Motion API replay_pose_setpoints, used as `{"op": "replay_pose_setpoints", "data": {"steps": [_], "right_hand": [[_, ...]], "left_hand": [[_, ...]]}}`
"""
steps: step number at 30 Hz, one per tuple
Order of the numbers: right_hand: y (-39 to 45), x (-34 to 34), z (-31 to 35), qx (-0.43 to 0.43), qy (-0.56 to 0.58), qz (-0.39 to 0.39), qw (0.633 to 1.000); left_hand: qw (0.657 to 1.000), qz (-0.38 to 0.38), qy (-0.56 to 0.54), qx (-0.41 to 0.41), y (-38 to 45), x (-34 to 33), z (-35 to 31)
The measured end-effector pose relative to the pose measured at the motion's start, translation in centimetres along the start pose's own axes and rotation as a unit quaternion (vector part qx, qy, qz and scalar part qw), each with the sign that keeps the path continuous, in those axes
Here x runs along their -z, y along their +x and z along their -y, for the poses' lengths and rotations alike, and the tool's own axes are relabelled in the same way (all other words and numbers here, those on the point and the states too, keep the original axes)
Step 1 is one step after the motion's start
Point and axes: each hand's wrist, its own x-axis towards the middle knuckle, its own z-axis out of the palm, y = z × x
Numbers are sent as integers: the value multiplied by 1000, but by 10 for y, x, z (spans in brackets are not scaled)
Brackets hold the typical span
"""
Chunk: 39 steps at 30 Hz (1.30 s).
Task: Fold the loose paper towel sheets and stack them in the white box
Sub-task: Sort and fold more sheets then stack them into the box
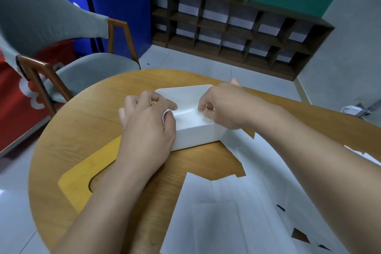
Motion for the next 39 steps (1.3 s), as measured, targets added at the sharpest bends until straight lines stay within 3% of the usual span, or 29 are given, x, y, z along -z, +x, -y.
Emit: {"op": "replay_pose_setpoints", "data": {"steps": [5, 11, 20, 29, 39], "right_hand": [[-1, 3, -5, 2, -23, 0, 1000], [-22, 5, -12, -21, 52, -101, 993], [-115, -1, -20, -67, 165, -227, 957], [-204, -50, -27, -135, 264, -213, 931], [-251, -113, -25, -164, 356, -178, 902]], "left_hand": [[1000, -9, -3, -7, 0, 0, 2], [997, -25, -33, -66, -3, 6, -10], [975, 78, -129, -165, -40, -21, -54], [941, 223, -228, -111, -82, -51, -80], [939, 270, -154, -147, -105, -62, -85]]}}
